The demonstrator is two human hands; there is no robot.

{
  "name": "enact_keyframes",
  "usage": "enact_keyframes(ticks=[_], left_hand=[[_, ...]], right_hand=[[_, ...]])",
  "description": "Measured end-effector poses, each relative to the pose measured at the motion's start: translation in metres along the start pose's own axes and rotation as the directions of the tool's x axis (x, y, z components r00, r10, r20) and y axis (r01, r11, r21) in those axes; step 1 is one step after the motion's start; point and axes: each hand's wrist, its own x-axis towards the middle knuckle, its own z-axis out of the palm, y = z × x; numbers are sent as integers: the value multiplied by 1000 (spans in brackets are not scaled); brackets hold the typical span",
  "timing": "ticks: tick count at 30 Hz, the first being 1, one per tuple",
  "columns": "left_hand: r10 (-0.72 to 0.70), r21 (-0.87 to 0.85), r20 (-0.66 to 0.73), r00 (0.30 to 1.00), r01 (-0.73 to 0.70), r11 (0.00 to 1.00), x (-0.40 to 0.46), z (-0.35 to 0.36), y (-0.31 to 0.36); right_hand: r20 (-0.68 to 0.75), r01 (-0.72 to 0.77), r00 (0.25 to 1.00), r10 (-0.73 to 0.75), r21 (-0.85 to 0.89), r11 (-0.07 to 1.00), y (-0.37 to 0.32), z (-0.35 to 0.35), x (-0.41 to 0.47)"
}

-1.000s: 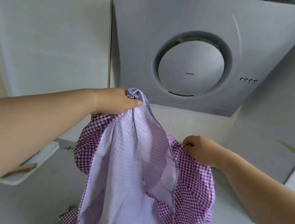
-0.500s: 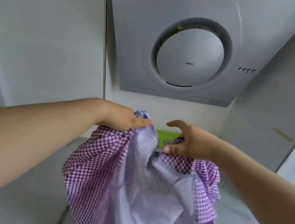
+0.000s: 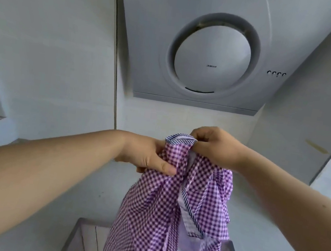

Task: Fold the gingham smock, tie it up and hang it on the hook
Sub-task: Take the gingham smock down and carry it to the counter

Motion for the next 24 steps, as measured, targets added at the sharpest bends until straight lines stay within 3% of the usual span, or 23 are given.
enact_keyframes(ticks=[4, 9, 13, 16, 19, 21, 24], left_hand=[[7, 89, -12, 1000, -6, 996, 2, 11, -14], [46, -292, -108, 993, -76, 953, 16, 20, -24], [-4, -430, -293, 956, -128, 894, 21, 17, -19], [-16, -157, -455, 890, -63, 986, 23, 8, -18], [38, 253, -516, 855, 110, 961, 29, 0, -23], [-8, 200, -511, 860, 128, 971, 32, -1, -22], [-71, -24, -319, 945, 67, 997, 37, 5, -13]], right_hand=[[17, -10, 1000, 10, 19, 1000, 7, -15, -2], [56, -57, 997, 57, -15, 998, 15, -35, -6], [213, -167, 950, 230, -276, 946, 28, -47, -14], [304, -236, 859, 411, -478, 846, 47, -50, -21], [165, -202, 904, 395, -649, 733, 74, -48, -20], [-54, -346, 928, 369, -494, 797, 86, -42, -17], [-235, -419, 889, 393, -74, 905, 84, -26, -18]])
